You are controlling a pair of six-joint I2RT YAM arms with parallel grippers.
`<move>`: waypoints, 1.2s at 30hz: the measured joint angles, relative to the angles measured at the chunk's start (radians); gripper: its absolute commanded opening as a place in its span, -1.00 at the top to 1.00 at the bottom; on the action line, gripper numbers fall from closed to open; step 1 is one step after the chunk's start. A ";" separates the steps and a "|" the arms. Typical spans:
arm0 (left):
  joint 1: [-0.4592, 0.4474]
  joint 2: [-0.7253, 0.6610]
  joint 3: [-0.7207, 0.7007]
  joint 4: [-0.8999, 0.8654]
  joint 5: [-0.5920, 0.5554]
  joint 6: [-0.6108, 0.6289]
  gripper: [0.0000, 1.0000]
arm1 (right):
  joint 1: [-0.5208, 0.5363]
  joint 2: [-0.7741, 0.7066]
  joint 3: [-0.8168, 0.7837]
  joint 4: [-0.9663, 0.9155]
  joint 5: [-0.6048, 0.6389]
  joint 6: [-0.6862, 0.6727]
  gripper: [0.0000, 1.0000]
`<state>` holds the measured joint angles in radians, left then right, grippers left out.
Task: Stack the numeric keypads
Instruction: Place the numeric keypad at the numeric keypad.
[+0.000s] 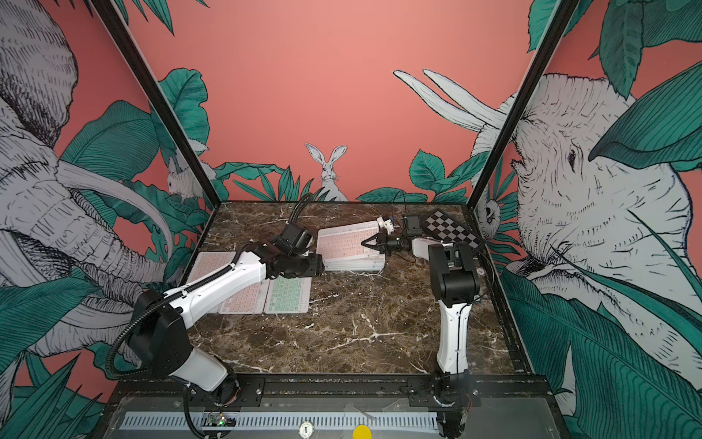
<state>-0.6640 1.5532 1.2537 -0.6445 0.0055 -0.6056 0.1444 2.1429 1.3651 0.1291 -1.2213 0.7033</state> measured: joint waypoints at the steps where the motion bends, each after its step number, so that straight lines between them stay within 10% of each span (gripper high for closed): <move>1: 0.000 0.001 0.000 0.000 0.001 0.000 -0.35 | -0.003 0.000 0.002 -0.002 -0.002 -0.001 1.00; 18: 0.000 0.024 -0.016 0.007 0.017 0.003 -0.35 | -0.032 0.058 0.029 -0.048 -0.039 -0.024 1.00; 36: 0.000 0.033 -0.034 0.019 0.024 0.002 -0.35 | -0.059 0.086 0.092 -0.268 0.029 -0.186 0.36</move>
<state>-0.6640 1.5860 1.2201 -0.6254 0.0296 -0.6037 0.0856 2.2292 1.4567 -0.1390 -1.1923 0.5171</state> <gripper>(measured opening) 0.674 0.290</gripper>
